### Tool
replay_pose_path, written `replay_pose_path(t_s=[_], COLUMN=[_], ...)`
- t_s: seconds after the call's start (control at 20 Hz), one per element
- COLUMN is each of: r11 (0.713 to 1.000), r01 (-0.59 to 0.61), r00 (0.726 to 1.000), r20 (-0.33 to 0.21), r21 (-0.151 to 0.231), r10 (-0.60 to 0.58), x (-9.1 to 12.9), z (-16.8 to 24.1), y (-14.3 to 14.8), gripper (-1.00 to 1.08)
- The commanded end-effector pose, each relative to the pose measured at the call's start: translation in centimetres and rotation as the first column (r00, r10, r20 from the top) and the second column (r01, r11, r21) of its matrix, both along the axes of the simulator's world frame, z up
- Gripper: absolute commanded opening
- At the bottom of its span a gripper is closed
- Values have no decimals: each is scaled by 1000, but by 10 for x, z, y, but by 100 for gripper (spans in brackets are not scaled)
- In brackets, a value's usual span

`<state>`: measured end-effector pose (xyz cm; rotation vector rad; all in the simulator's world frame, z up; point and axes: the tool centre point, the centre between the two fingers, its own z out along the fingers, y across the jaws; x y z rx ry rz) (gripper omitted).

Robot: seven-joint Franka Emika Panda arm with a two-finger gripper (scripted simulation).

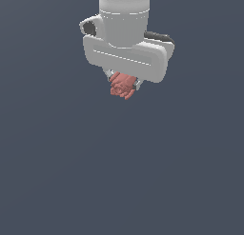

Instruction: Pick up the object and move it to a goal position.

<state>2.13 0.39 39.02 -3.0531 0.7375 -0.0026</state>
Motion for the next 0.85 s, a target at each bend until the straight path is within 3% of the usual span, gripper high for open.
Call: replay_pose_path(t_s=[0.0, 0.4, 0.8], r11=[1000, 1000, 1000], r01=[-1, -1, -1], r00=[1000, 1000, 1000], r20=[-2, -2, -2], r21=[0, 0, 0], r10=[1, 1, 1], x=[-1, -1, 0], z=[18, 50, 51], y=[-2, -6, -6], gripper=[-100, -100, -100])
